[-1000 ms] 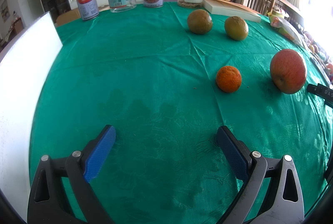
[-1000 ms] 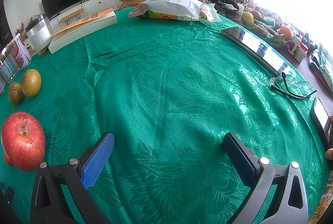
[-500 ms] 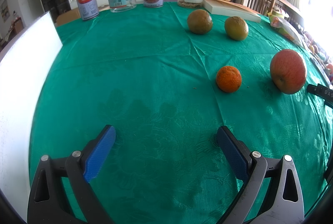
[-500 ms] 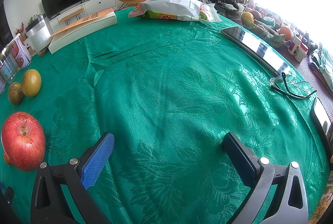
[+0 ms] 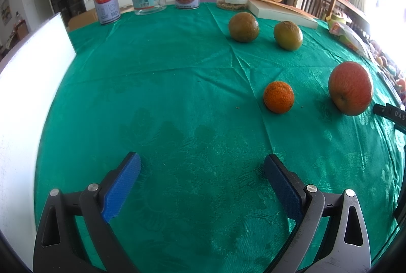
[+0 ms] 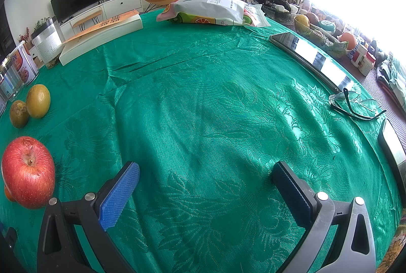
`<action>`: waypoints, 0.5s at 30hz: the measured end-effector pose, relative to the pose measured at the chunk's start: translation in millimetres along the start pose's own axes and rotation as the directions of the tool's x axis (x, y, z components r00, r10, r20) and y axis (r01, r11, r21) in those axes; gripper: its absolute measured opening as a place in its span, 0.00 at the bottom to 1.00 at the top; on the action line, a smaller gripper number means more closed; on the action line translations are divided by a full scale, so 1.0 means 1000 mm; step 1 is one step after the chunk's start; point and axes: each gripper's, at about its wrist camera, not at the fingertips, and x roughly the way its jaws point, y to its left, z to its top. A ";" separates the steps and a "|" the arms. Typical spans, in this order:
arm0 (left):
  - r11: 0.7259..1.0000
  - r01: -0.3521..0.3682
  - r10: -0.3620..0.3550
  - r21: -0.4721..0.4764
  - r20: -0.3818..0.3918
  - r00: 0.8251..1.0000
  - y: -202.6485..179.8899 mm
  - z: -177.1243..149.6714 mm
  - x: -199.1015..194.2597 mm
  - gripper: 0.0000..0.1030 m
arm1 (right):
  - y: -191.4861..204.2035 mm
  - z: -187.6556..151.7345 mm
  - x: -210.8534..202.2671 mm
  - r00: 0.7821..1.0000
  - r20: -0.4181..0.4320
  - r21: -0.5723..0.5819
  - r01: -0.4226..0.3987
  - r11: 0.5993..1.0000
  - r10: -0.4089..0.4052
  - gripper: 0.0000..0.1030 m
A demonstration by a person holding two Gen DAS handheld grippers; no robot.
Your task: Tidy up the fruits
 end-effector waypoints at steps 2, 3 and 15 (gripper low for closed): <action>1.000 0.000 0.000 0.000 0.000 1.000 0.000 0.000 0.000 0.96 | 0.000 0.000 0.000 1.000 0.000 0.000 0.000 1.000 0.000 1.00; 1.000 -0.001 0.001 0.000 0.000 1.000 0.000 0.000 0.000 0.96 | 0.000 0.000 0.000 1.000 0.000 0.000 0.000 1.000 0.000 1.00; 1.000 -0.005 0.005 0.002 -0.001 1.000 0.000 0.000 0.000 0.96 | 0.000 0.000 0.000 1.000 0.000 0.000 0.000 1.000 0.000 1.00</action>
